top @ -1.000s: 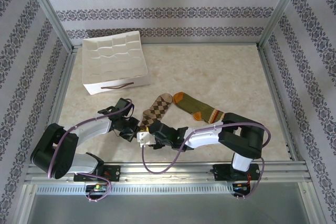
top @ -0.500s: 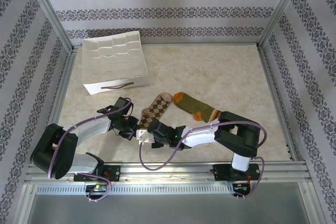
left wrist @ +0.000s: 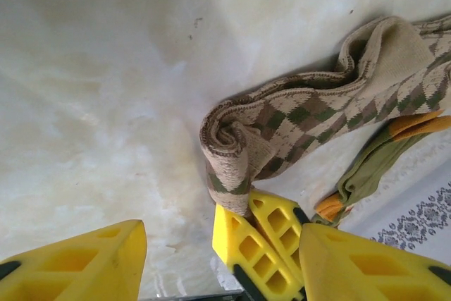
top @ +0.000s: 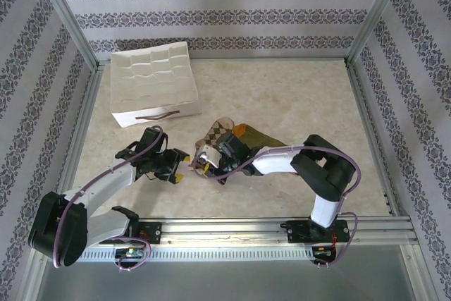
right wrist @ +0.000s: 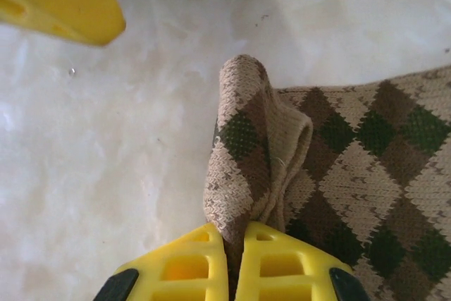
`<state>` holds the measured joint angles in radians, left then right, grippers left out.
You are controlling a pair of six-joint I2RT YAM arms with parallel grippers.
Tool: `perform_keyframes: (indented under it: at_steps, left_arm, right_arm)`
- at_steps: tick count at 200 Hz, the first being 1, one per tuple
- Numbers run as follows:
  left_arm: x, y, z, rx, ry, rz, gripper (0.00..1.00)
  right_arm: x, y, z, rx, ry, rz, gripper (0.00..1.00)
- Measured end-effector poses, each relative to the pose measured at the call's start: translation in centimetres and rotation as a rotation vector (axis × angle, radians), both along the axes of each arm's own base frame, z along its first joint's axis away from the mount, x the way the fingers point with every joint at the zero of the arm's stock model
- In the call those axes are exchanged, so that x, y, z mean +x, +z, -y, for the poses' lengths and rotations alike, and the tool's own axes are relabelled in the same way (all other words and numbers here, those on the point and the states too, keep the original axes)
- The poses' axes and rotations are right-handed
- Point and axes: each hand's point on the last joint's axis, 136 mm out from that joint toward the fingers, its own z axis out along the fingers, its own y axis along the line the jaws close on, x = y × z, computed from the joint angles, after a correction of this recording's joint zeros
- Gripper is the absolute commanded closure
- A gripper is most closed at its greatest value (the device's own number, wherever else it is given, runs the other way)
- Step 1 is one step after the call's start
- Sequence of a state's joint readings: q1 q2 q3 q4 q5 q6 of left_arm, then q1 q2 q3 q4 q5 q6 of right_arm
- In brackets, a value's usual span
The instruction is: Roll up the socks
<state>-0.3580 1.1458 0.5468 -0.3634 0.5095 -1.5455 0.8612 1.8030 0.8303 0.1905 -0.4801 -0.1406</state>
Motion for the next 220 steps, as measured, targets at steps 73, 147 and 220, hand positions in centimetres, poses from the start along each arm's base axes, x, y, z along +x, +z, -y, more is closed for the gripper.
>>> perform_keyframes:
  at_steps: [73, 147, 220]
  left_arm:
    - [0.9, -1.0, 2.5, -0.032, -0.065, 0.036, 0.56]
    - [1.9, -3.3, 3.3, -0.018, -0.077, 0.042, 0.59]
    - [3.3, -4.2, 4.0, 0.01, -0.123, 0.06, 0.95]
  right_arm:
    - [1.3, 0.2, 0.6, 0.119, -0.08, -0.402, 1.0]
    - [2.1, 0.0, 0.9, 0.113, -0.129, -0.582, 1.0]
    - [2.2, -0.1, 1.2, 0.097, -0.134, -0.646, 0.87]
